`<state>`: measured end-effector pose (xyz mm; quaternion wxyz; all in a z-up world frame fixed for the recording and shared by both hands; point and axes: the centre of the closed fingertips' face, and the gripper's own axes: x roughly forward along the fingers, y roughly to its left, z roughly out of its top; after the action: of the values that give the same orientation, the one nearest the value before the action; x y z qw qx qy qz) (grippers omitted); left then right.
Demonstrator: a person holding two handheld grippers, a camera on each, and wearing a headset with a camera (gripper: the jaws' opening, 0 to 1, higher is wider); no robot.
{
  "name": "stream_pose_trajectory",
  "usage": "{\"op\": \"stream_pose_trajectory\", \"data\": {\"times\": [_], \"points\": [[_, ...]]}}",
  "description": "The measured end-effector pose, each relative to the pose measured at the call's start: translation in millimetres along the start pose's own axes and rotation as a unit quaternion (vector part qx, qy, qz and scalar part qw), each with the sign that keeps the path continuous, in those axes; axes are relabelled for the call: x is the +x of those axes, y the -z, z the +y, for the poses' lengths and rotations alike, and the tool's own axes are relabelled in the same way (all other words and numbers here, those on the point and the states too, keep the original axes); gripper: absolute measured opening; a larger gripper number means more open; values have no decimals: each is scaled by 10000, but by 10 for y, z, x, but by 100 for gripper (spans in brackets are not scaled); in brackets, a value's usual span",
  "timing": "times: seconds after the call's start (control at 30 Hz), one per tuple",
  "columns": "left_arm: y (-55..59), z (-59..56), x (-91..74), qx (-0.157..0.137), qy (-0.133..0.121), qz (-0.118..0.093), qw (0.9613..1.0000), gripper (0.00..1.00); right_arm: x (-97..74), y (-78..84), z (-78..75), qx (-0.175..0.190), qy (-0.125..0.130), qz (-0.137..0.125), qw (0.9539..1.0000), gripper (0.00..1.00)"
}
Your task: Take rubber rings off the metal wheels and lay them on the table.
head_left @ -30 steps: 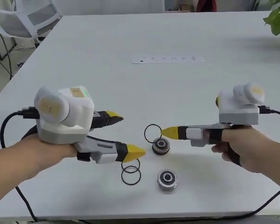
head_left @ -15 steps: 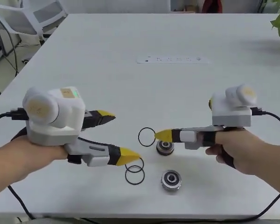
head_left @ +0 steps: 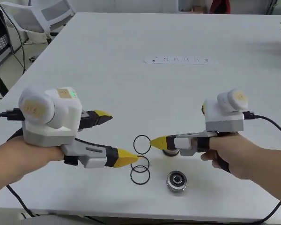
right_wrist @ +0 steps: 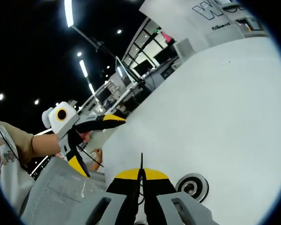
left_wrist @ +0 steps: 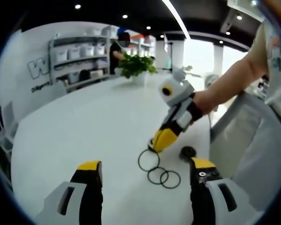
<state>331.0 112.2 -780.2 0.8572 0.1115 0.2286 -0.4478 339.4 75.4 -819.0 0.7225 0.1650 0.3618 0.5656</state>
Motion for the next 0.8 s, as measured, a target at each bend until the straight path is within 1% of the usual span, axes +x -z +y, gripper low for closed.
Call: {"op": "stream_pose_trajectory", "data": {"times": [0.3,0.47,0.57,0.7,0.8], "points": [[52,23,-33,-64,-52,30,10000,77,66,59,-26,-11,20,142,9999,0],[57,45,-42,-68,-70,43,9999,77,94,114,-81,14,64,244,9997,0],[54,58,-47,-67,-82,42,9999,77,104,132,-75,11,70,294,9995,0],[72,66,-51,-63,-91,69,9999,77,113,148,-96,-45,153,351,9993,0],[95,69,-55,-64,-94,100,9999,77,96,150,-154,-87,239,378,9990,0]]}}
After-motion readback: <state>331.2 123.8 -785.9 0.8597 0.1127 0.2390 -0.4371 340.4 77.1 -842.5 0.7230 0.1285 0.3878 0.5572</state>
